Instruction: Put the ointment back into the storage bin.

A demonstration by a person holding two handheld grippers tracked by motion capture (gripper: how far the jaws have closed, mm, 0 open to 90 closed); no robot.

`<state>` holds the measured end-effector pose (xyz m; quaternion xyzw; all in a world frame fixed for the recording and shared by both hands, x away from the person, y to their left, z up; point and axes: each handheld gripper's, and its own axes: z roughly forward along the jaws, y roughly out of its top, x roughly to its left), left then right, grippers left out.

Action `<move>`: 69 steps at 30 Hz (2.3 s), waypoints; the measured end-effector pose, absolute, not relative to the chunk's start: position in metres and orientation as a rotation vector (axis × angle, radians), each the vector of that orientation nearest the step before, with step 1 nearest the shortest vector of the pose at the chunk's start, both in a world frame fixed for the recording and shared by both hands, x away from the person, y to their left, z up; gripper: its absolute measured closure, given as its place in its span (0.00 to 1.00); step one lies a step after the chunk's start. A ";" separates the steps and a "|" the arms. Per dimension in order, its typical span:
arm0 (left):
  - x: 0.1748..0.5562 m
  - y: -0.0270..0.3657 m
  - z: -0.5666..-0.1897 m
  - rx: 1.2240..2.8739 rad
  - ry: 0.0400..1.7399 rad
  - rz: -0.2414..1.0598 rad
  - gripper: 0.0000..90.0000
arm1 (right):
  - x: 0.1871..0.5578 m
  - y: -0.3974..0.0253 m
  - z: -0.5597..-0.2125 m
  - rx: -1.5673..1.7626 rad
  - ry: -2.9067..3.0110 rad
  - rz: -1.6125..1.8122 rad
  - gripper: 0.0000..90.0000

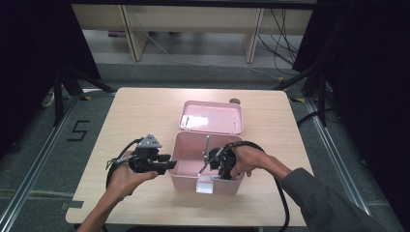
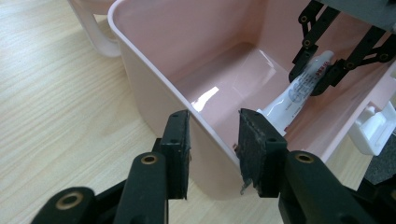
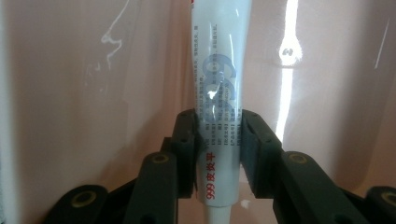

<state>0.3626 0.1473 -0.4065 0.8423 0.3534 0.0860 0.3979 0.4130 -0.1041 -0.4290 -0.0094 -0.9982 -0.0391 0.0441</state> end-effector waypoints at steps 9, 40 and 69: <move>0.363 0.147 -0.407 2.132 0.897 0.217 0.71 | 0.415 -0.103 -0.429 0.000 -3.057 -0.141 0.77; 0.363 0.147 -0.407 2.127 0.897 0.220 0.71 | 0.422 -0.128 -0.383 -0.292 -3.108 -0.404 0.70; 0.365 0.147 -0.407 2.134 0.895 0.214 0.70 | 0.430 -0.170 -0.356 -0.712 -3.072 -0.675 0.65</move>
